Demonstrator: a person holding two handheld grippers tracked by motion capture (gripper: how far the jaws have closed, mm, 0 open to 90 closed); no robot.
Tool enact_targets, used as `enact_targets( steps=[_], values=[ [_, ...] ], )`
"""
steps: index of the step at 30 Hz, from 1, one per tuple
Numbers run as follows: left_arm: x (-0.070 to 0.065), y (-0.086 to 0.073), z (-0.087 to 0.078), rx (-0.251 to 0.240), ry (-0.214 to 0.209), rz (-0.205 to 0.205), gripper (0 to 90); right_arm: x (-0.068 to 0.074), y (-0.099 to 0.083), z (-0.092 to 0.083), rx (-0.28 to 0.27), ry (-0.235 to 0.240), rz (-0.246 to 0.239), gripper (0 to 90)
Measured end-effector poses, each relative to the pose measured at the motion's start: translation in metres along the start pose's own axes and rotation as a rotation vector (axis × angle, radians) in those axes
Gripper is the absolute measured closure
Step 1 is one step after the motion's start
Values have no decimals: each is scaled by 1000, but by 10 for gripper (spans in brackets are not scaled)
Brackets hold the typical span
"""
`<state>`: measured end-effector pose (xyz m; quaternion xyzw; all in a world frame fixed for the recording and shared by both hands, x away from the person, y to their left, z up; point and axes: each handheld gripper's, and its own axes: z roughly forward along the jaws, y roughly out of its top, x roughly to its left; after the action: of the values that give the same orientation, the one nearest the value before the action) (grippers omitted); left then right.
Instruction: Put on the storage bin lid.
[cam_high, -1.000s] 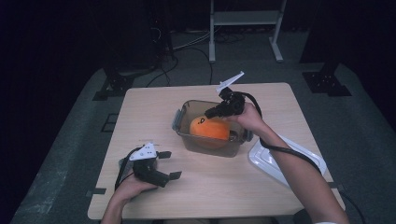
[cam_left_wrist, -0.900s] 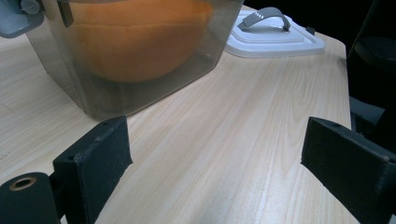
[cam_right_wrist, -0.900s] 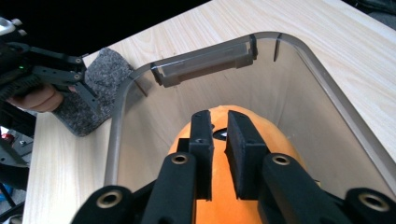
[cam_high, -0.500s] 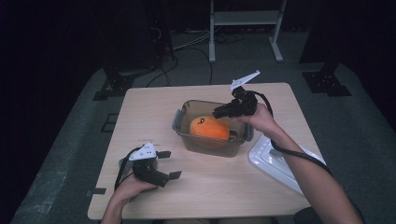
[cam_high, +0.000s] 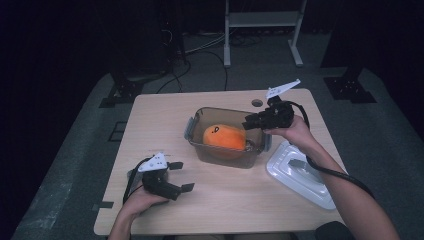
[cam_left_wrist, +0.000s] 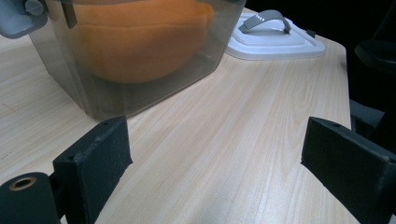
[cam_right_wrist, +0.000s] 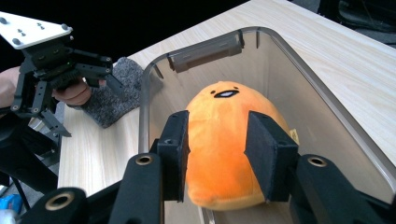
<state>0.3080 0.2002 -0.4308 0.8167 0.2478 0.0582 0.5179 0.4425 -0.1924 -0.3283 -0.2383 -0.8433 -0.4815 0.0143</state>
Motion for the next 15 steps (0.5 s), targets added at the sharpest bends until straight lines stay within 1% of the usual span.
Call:
enact_targets(
  steps=[6,11,15],
  values=[
    [0,0,1,1,-1,1,75,1,-9,-12,-9,-24,-3,531],
    [0,-1,1,2,1,1,75,1,-17,-23,-11,-44,-10,470],
    [0,-1,1,2,3,1,75,0,-25,-30,-14,-54,-8,450]
  ],
)
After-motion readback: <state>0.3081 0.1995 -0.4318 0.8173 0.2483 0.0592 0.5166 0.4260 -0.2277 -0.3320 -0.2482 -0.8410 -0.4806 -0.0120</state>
